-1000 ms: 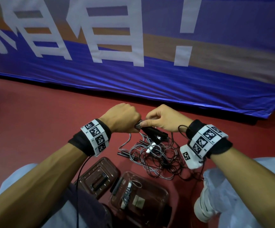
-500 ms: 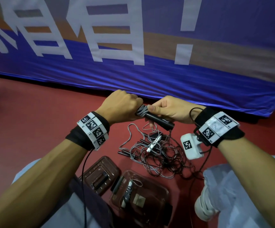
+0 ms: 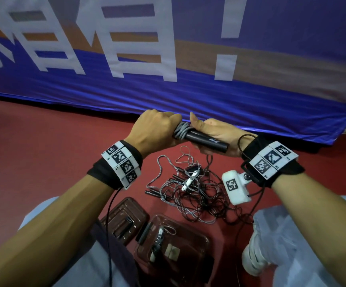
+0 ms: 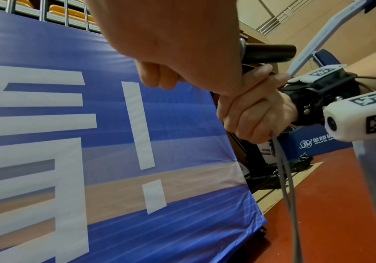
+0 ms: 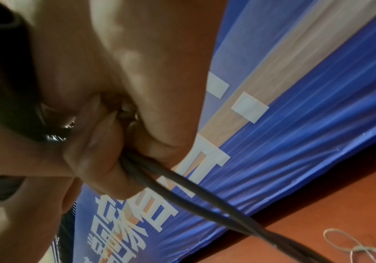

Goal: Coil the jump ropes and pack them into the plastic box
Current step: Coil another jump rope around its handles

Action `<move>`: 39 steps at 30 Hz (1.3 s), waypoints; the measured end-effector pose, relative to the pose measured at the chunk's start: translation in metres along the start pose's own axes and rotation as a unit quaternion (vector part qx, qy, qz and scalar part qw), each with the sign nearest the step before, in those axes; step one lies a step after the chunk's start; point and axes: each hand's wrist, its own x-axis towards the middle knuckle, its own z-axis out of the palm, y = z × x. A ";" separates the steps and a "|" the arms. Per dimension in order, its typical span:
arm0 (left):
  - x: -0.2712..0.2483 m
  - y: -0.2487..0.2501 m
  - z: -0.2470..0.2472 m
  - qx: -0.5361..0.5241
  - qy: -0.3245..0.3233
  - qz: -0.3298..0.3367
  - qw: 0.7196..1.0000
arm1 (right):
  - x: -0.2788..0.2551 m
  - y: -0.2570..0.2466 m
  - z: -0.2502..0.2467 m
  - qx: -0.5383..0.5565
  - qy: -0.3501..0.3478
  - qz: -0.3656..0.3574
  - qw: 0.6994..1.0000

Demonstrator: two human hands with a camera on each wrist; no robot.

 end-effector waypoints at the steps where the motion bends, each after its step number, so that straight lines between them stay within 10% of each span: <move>1: 0.000 0.000 -0.001 -0.001 0.007 -0.003 1.000 | 0.001 0.001 0.000 0.023 -0.004 -0.006 1.000; 13: 0.004 0.006 -0.008 -0.029 0.019 -0.161 0.986 | 0.012 0.009 0.010 0.155 -0.061 -0.014 0.986; 21: 0.007 0.009 0.000 -0.038 -0.056 -0.260 0.963 | 0.030 0.020 0.036 0.117 0.118 0.032 0.986; 27: 0.005 0.009 0.013 -0.033 -0.105 -0.323 0.940 | 0.030 0.029 0.050 -0.162 0.229 0.007 0.960; 39: -0.009 0.008 0.039 -0.009 -0.257 -0.285 0.923 | 0.007 0.031 0.034 -0.542 0.172 -0.151 0.809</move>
